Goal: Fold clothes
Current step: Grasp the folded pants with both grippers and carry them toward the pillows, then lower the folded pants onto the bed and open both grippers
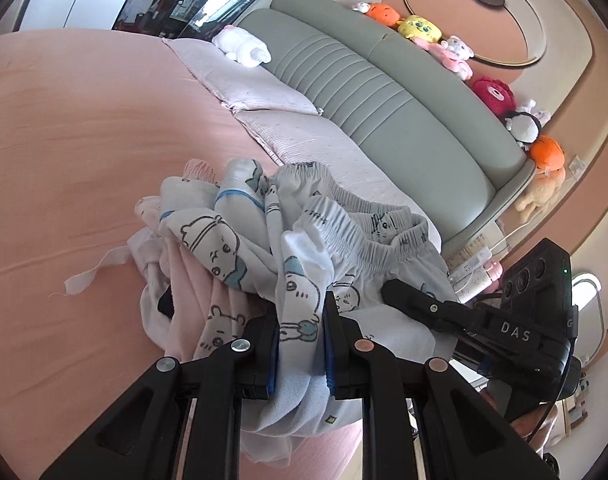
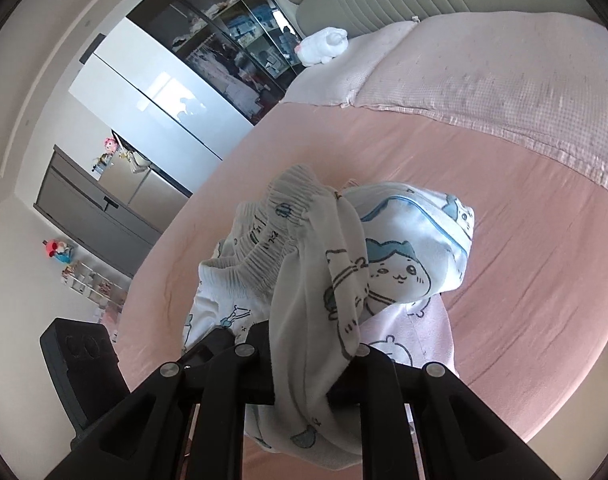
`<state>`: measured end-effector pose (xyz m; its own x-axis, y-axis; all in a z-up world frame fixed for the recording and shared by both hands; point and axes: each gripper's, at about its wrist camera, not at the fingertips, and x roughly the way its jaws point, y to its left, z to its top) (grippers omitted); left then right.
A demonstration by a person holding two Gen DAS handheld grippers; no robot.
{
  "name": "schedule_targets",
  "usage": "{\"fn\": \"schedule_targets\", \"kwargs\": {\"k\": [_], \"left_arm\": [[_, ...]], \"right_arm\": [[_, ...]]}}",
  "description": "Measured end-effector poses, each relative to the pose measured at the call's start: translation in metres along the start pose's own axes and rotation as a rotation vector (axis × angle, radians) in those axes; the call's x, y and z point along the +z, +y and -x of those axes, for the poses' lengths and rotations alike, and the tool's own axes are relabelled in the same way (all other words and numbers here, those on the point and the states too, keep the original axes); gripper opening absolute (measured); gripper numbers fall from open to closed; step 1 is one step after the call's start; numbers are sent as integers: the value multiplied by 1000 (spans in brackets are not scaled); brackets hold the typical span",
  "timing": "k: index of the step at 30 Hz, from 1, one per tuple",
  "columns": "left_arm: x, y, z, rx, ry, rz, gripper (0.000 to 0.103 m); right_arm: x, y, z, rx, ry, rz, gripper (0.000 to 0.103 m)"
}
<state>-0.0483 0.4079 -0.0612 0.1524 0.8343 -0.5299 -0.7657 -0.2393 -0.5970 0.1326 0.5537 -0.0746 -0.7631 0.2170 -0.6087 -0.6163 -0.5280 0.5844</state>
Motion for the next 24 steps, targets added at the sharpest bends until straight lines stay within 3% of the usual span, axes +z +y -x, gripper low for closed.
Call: {"fn": "schedule_targets", "kwargs": {"k": [4, 9, 12, 15, 19, 24], "left_arm": [[-5, 4, 1, 36, 13, -39, 16], [-9, 14, 3, 12, 19, 10, 18], [-12, 20, 2, -5, 39, 43, 20], [-16, 23, 4, -32, 45, 80, 24], [-16, 20, 7, -29, 40, 87, 26], [-9, 13, 21, 43, 3, 59, 26]], "right_arm": [[-5, 2, -3, -49, 13, 60, 15], [-8, -9, -3, -30, 36, 0, 17], [-11, -21, -1, -25, 57, -44, 35], [-15, -31, 6, -27, 58, -72, 40], [-15, -35, 24, -102, 12, -56, 47], [-3, -19, 60, -189, -107, 4, 47]]}}
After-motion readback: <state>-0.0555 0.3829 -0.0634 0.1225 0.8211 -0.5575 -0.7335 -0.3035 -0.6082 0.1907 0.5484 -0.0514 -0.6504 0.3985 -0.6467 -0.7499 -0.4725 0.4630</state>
